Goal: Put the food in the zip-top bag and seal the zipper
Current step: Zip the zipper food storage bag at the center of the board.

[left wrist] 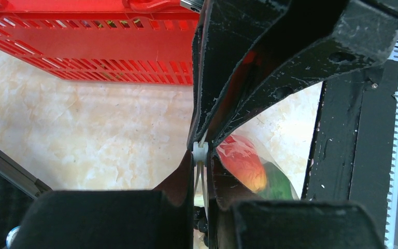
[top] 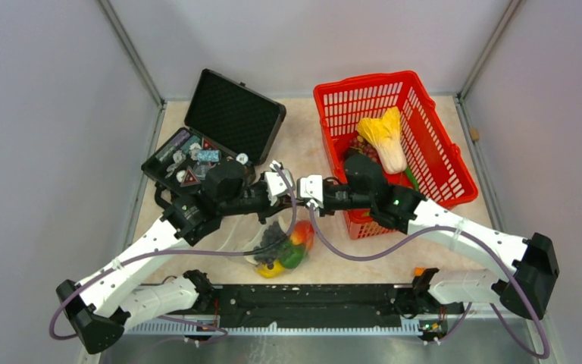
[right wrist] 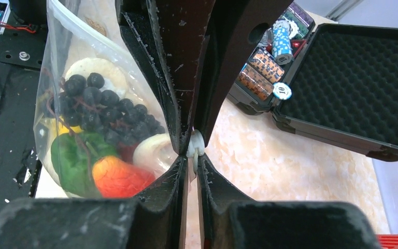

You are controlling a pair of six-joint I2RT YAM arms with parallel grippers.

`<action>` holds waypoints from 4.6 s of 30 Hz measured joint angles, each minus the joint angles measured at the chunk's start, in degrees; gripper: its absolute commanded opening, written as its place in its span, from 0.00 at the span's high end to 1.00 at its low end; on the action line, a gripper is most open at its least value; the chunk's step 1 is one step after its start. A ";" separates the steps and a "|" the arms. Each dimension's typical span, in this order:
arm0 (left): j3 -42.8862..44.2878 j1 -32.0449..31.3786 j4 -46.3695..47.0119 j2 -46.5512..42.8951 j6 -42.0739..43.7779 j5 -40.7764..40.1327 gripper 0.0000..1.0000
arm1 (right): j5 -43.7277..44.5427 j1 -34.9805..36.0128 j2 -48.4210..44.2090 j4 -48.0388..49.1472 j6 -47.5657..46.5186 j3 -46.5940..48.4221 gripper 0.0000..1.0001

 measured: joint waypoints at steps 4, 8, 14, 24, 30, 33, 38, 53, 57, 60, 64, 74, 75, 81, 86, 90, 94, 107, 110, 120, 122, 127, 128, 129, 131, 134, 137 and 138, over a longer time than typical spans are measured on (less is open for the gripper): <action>0.00 0.00 -0.09 0.00 -0.11 0.13 1.00 | 0.04 0.00 -0.11 -0.31 -0.22 0.02 1.00; 0.00 0.00 -0.33 0.00 -0.11 0.13 1.00 | 0.00 0.00 -0.11 -0.68 -0.28 0.04 1.00; 0.00 -0.22 -0.55 -0.02 0.00 -0.63 1.00 | 0.09 0.00 -0.11 -0.72 0.00 0.07 1.00; -0.39 -0.52 -2.03 -1.40 0.52 -2.75 1.00 | 0.26 0.02 0.11 -0.57 1.75 0.11 1.00; -1.25 -0.52 -2.78 -3.30 0.52 -4.24 1.00 | 0.26 0.11 0.11 -0.09 2.51 0.11 1.00; -1.55 -0.52 -2.86 -3.78 0.50 -4.74 1.00 | 0.50 0.11 0.11 -0.07 2.78 0.09 1.00; -2.03 -0.52 -2.93 -4.83 0.46 -5.20 1.00 | 0.59 0.11 0.11 0.42 3.30 0.07 0.98; -1.55 -0.35 -2.62 -2.43 -0.61 -0.79 1.00 | -2.60 0.11 -0.07 1.09 3.87 0.04 0.68; -1.07 -0.35 -2.10 -2.14 -0.61 -0.55 1.00 | -2.78 0.11 -0.07 0.83 3.65 0.04 0.71; -1.05 -0.35 -1.79 -2.14 -0.61 -0.44 1.00 | -2.71 0.11 -0.04 0.07 3.21 0.04 0.77; -1.05 -0.35 -1.75 -2.14 -0.61 -0.44 1.00 | -2.49 0.11 0.00 -0.44 2.71 0.04 0.81; -1.05 -0.35 -1.77 -2.12 -0.63 -0.33 1.00 | -1.29 0.11 0.17 -0.15 2.25 0.04 1.00; -1.05 -0.35 -1.75 -2.12 -0.63 -0.39 1.00 | -1.09 0.11 0.17 -0.09 2.27 0.04 1.00; -1.03 -0.28 -1.42 -2.16 -0.59 -1.62 1.00 | 1.27 0.00 0.15 1.18 3.48 -0.11 1.00; -1.07 -0.31 -1.99 -2.86 -0.57 -3.52 1.00 | 1.55 -0.22 0.15 2.03 4.39 -0.37 1.00; -1.99 -0.31 -2.21 -4.92 -0.59 -5.01 0.87 | 1.11 -0.39 0.00 2.54 4.55 -0.39 1.00; -2.78 -0.31 -2.01 -6.16 -1.03 -5.49 0.62 | 0.44 -0.48 -0.24 2.56 4.74 -0.48 1.00; -2.78 -0.31 1.42 -1.90 -4.04 -1.75 0.58 | 0.33 -1.18 -2.29 3.61 5.88 -2.64 1.00; -2.78 -0.31 1.33 -1.36 -3.85 -1.75 0.71 | 0.31 -1.18 -2.32 3.61 5.97 -2.64 1.00; -2.67 -0.31 1.27 -1.38 -3.52 -2.21 0.97 | 0.33 -1.18 -2.32 3.61 6.01 -2.67 1.00; -2.67 -0.31 1.18 -1.38 -3.48 -2.36 0.99 | 0.37 -1.18 -2.34 3.63 6.01 -2.75 1.00; -2.54 -0.31 0.76 -1.40 -2.71 -2.62 1.00 | 0.79 -1.18 -2.84 3.82 5.99 -3.26 1.00; -2.45 -0.31 0.55 -1.44 -2.45 -2.67 1.00 | 0.83 -1.18 -2.99 3.82 5.97 -3.39 1.00; -2.43 -0.33 0.48 -1.53 -2.21 -2.75 1.00 | 0.96 -1.18 -3.08 3.80 5.97 -3.39 1.00; -2.36 -0.37 0.09 -1.81 -1.99 -3.15 1.00 | 1.03 -1.20 -3.10 3.87 5.99 -3.39 1.00; -2.36 -0.39 -1.09 -2.54 -1.44 -3.96 1.00 | 1.16 -1.20 -3.13 3.91 5.99 -3.39 1.00; -2.34 -0.42 -2.14 -3.17 -1.05 -4.42 1.00 | 1.29 -1.31 -3.41 3.89 6.01 -3.50 1.00; -2.34 -0.42 -2.54 -3.39 -0.98 -4.63 1.00 | 1.40 -1.36 -3.61 4.02 6.01 -3.74 1.00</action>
